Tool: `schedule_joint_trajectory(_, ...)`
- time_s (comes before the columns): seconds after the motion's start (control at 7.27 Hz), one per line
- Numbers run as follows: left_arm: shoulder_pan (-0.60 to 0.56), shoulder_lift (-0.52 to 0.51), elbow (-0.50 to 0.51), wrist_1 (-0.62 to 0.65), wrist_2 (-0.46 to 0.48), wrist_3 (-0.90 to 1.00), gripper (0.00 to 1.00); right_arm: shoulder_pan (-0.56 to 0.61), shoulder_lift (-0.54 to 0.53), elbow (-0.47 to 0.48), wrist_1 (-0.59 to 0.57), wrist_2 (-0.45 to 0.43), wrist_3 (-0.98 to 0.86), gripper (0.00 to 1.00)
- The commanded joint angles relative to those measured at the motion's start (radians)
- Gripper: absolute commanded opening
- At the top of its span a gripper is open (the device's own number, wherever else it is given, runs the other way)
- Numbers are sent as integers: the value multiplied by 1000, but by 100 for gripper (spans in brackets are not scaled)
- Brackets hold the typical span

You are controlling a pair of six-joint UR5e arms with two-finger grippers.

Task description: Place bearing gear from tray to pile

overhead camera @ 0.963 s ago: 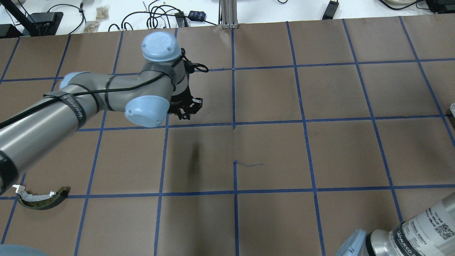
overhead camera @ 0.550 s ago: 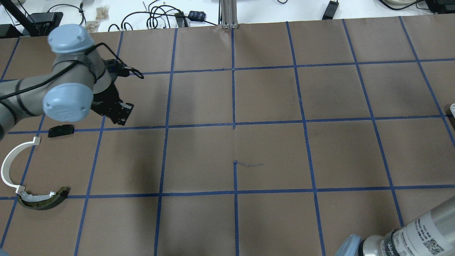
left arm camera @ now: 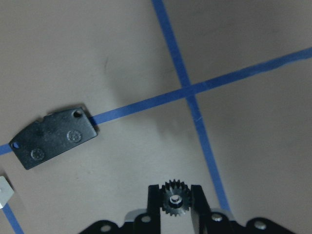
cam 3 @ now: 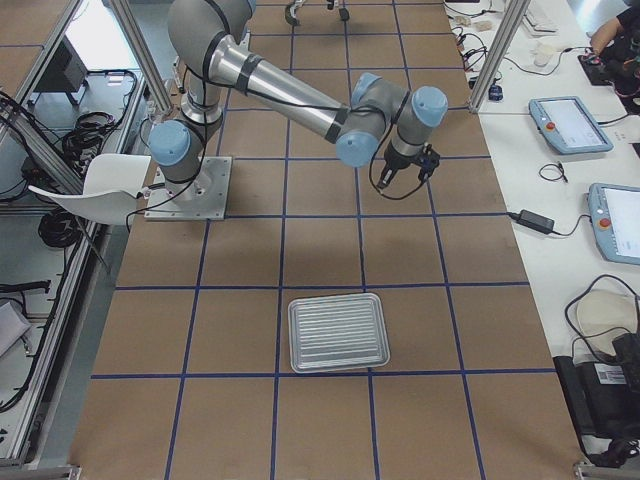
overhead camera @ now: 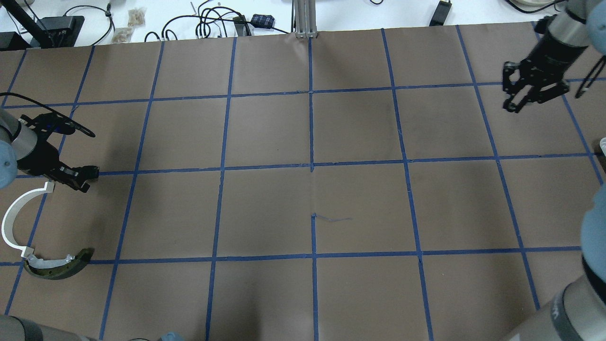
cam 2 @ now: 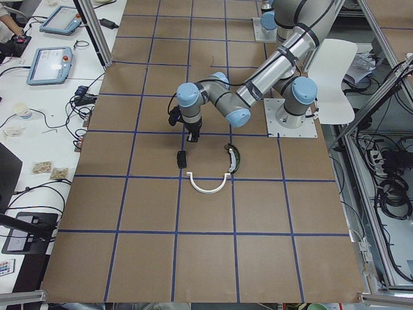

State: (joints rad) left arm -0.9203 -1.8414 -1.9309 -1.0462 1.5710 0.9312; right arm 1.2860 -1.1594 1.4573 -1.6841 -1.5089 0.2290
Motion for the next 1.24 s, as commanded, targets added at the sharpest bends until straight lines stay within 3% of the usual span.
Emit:
schedule_joint_trajectory(0.0, 32, -59, 3, 17, -11, 29, 0, 287, 1, 35, -32, 100, 345, 0)
schedule_joint_trajectory(0.14, 34, -71, 6, 17, -11, 31, 55, 355, 0, 49, -34, 157, 459, 0)
schedule_joint_trajectory(0.28, 34, -76, 7, 17, -9, 35, 67, 434, 7, 78, -75, 162, 514, 0)
schedule_joint_trajectory(0.69, 12, -26, 62, -38, -8, -24, 91, 648, 71, 207, -354, 197, 701, 0)
schedule_joint_trajectory(0.96, -137, 16, 142, -181, -37, -243, 93, 705, 108, 221, -382, 225, 713, 0)
schedule_joint_trajectory(1.1, -226, 36, 147, -186, -32, -352, 95, 717, 109, 222, -397, 211, 710, 40)
